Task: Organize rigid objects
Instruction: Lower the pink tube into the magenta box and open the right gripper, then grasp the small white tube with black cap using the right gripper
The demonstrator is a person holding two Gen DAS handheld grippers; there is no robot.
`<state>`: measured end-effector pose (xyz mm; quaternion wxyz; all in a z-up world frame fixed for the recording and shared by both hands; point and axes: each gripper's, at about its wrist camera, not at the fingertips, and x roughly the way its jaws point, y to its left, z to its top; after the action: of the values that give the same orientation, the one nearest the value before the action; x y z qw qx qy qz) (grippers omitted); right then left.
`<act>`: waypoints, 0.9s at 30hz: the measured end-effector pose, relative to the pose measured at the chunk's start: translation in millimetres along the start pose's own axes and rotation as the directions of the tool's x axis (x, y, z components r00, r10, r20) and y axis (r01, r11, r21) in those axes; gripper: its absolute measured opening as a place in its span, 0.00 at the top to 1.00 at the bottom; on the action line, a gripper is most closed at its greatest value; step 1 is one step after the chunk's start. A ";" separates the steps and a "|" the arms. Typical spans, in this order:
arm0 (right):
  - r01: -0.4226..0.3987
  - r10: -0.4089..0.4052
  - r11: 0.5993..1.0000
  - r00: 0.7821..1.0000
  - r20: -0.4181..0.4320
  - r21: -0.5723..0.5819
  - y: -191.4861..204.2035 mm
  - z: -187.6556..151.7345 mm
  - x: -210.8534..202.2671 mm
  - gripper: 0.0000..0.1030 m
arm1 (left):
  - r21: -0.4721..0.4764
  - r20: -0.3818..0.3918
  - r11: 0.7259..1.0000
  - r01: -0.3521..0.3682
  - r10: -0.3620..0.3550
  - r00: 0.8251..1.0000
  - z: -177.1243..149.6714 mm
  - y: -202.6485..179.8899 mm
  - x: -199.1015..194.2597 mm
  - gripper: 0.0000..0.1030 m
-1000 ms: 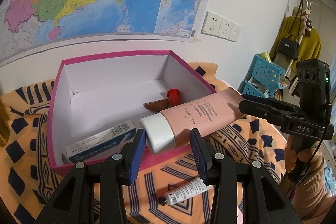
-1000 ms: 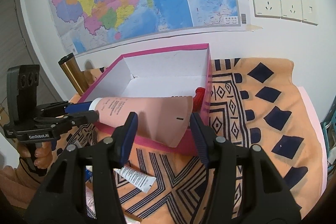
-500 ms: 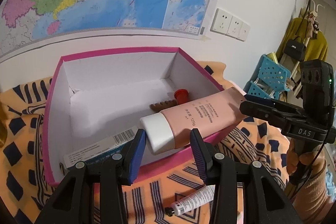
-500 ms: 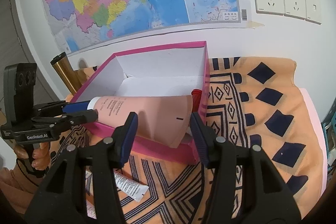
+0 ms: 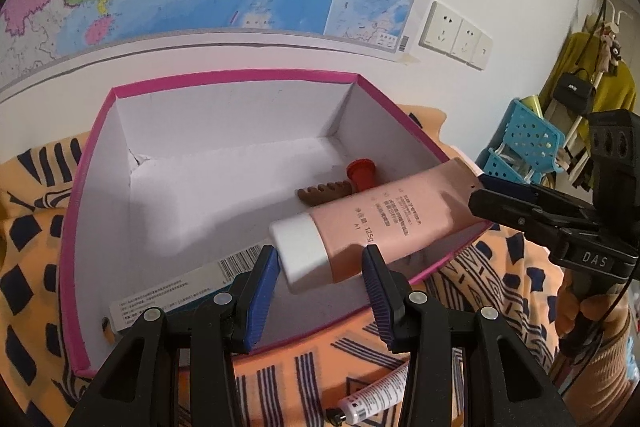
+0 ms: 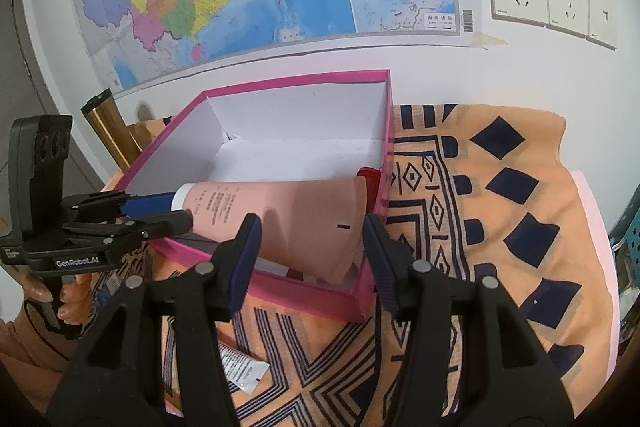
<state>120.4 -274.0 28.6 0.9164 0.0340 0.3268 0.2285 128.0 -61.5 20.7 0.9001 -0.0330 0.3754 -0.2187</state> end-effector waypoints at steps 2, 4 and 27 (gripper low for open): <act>0.009 -0.009 1.000 1.000 0.010 -0.002 0.3 -0.2 -0.5 0.46 | 0.005 0.010 1.000 -0.010 0.010 1.000 -0.6 -1.2 -1.4 0.58; -0.002 0.002 1.000 1.000 0.021 0.002 0.0 -0.6 -1.8 0.46 | 0.018 0.020 1.000 -0.019 0.018 1.000 -2.7 -4.4 -3.5 0.58; -0.184 0.188 0.981 0.980 -0.066 0.057 25.9 -77.7 -20.8 0.45 | 0.099 0.020 0.995 0.008 -0.010 1.000 -71.6 -23.7 -45.3 0.54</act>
<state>48.1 -266.8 -14.6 0.8778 0.0795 0.3601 0.3058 41.6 -56.4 4.7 0.9034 0.0075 0.3547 -0.2408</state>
